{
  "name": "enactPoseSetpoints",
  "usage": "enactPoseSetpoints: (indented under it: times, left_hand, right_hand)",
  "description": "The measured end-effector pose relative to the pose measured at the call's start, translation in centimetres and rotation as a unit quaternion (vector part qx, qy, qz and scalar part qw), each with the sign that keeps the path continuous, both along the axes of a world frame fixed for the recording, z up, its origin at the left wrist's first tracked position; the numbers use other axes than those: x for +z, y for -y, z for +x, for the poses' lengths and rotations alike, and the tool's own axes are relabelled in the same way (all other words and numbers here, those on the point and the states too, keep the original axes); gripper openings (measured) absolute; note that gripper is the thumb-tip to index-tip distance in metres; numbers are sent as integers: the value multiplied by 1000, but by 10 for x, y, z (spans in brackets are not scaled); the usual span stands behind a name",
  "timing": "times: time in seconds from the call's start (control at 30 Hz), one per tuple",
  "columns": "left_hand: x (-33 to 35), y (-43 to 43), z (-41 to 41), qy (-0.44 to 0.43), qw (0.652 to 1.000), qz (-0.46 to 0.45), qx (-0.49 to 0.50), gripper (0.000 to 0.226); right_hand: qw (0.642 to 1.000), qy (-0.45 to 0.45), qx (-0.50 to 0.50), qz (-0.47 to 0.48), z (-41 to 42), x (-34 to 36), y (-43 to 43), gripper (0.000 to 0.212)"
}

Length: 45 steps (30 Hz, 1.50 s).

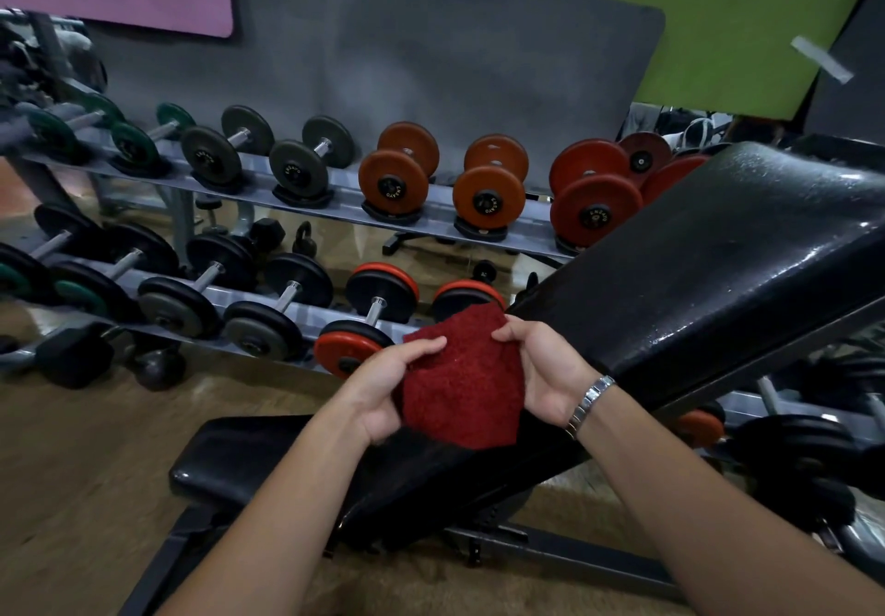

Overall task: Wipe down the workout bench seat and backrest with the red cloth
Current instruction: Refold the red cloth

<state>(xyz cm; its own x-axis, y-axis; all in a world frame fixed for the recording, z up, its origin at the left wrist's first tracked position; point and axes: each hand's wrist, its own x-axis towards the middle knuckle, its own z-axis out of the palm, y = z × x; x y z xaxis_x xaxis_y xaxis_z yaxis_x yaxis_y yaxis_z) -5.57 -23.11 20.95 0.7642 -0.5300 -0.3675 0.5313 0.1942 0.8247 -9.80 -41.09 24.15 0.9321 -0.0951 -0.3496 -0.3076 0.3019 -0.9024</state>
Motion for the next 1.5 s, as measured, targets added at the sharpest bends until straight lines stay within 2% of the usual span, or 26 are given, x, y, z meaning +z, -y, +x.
enactPoseSetpoints:
  times: [0.07, 0.2, 0.33, 0.47, 0.57, 0.7, 0.8, 0.97, 1.07, 1.17, 1.3, 1.4, 1.5]
  left_hand:
    - [4, 0, 4, 44, 999, 20, 22, 31]
    - [13, -3, 10, 105, 991, 45, 66, 34]
    - [25, -7, 10, 179, 978, 63, 85, 33]
    - [40, -13, 1, 226, 968, 33, 98, 32]
    - [53, -21, 0, 248, 961, 14, 124, 25]
    - [66, -30, 2, 316, 940, 62, 109, 22]
    - [69, -31, 6, 381, 915, 99, 90, 30]
    - [79, -31, 1, 541, 823, 158, 68, 57]
    - [78, -27, 2, 583, 791, 169, 77, 61]
    - [75, -24, 7, 579, 795, 163, 74, 58]
    - [75, -21, 10, 557, 812, 161, 66, 63]
    - [70, -18, 15, 506, 849, 139, 56, 61]
    - [59, -15, 23, 413, 902, 102, 81, 52]
  right_hand:
    - [1000, -17, -6, -17, -1, 1, -2, 35]
    - [997, -19, -44, -62, 1, 1, -5, 29]
    - [995, 46, -61, -63, 0, 6, -8, 29]
    - [993, 105, -48, -13, 1, 12, -6, 44]
    - [988, 117, -101, 22, 1, 17, 4, 41]
    - [990, 110, -31, 79, -3, 15, 15, 31]
    - [994, 93, 17, 54, -5, 17, 6, 25]
    - [995, 65, 61, 48, 0, 22, -8, 51]
    - [993, 68, 83, 56, 4, 27, -8, 46]
    - [992, 75, 93, 40, 8, 30, -5, 39]
    - [991, 85, 98, -26, 6, 32, -1, 36]
    - [991, 96, 59, -72, 5, 35, 4, 41]
    - [986, 112, 22, -125, 4, 41, 7, 43]
